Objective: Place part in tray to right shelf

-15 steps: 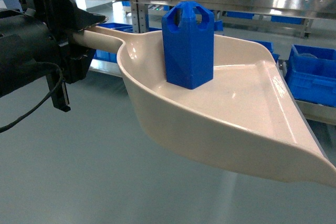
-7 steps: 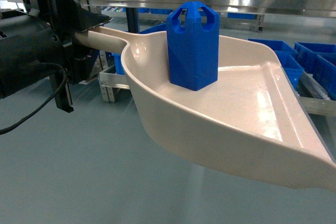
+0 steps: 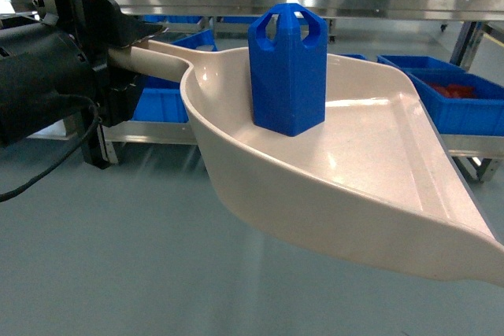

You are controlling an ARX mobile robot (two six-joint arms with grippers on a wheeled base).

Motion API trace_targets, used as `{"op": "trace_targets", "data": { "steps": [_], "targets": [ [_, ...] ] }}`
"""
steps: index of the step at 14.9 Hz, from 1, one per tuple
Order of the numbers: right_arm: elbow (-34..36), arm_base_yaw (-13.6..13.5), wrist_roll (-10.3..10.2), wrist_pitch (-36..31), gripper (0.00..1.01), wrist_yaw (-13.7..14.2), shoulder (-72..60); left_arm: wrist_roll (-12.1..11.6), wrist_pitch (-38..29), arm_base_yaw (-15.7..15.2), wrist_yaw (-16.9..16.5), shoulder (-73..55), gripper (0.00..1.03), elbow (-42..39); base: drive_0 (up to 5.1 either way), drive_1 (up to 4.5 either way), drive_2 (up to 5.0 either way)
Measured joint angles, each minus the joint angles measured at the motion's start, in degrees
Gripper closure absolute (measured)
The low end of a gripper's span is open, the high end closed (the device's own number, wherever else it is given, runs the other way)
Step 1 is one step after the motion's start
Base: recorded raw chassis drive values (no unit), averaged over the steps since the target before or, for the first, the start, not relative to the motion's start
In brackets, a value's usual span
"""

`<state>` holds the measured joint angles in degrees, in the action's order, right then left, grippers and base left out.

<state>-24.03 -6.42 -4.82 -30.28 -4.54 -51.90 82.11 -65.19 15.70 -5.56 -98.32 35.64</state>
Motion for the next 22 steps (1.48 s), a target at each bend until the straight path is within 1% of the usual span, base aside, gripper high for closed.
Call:
{"op": "trace_targets", "data": {
  "steps": [7,10,13,22],
  "targets": [
    [0.0,0.0,0.0,0.0,0.03,0.0,0.0,0.0,0.0,-0.1,0.0,0.0,0.90,0.0,-1.5,-1.51,-1.5],
    [0.0,0.0,0.0,0.0,0.03,0.0,0.2,0.0,0.0,0.4,-0.4,0.0,0.90,0.0,0.0,0.00,0.0],
    [0.0,0.0,0.0,0.0,0.03,0.0,0.2,0.0,0.0,-0.3,0.4,0.0,0.90,0.0,0.0,0.00,0.0],
    [0.0,0.0,0.0,-0.1,0.03,0.0,0.2,0.0,-0.3,0.0,0.0,0.0,0.90,0.0,0.0,0.00,0.0]
  ]
}}
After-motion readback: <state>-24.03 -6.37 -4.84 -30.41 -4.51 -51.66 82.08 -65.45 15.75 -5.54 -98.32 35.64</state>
